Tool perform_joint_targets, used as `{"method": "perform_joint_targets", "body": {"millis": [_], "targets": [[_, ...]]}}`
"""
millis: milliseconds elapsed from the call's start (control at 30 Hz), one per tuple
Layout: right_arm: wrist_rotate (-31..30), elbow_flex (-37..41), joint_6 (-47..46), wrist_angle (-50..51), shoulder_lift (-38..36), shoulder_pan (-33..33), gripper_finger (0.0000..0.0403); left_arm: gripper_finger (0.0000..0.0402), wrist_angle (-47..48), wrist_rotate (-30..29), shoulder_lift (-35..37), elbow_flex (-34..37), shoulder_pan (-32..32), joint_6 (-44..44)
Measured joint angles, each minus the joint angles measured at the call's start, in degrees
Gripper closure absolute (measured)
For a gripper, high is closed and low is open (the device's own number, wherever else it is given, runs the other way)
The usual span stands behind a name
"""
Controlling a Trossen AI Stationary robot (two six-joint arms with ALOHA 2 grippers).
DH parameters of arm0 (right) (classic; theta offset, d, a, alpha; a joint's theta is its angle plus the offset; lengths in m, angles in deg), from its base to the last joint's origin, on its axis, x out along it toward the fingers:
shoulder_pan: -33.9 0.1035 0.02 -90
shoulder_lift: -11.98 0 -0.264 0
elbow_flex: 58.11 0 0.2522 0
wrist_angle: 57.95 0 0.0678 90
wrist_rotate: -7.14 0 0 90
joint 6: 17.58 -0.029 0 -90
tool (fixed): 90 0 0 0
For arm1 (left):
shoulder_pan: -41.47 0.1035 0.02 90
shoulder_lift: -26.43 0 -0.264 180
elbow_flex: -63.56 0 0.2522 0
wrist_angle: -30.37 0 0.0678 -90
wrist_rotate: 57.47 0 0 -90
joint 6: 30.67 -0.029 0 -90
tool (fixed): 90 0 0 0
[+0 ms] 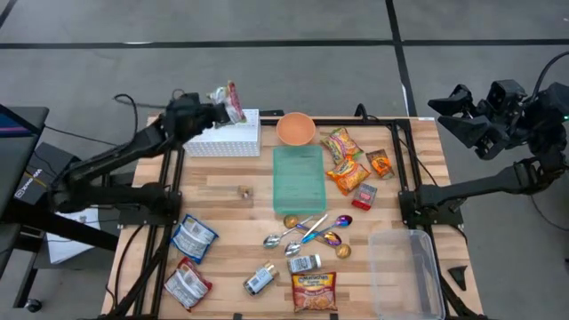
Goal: Pick & Place Food Item
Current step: Put the left green noodles pack into the white bin
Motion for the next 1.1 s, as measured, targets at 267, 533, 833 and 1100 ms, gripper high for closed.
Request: {"method": "perform_joint_targets", "body": {"millis": [267,533,833,1100], "targets": [[0.00,0.00,0.00,0.17,0.00,0.02,0.0147,0.0401,5.98,6.84,-2.73,0.02,11.37,-7.65],[0.00,0.00,0.00,0.31,0.00,0.02,0.0147,0.0401,18.37,8.90,-2.64,-1.66,16.59,-16.57],[-0.16,0.00,0.67,0.31,0.00,0.02,0.0147,0.0401,22.51,4.68,-5.06,-1.68,17.34,-21.01],[-0.20,0.00,1.05,0.30,0.00,-0.02,0.0147,0.0401,22.65,3.11,-8.74,-1.68,17.34,-21.98]]}}
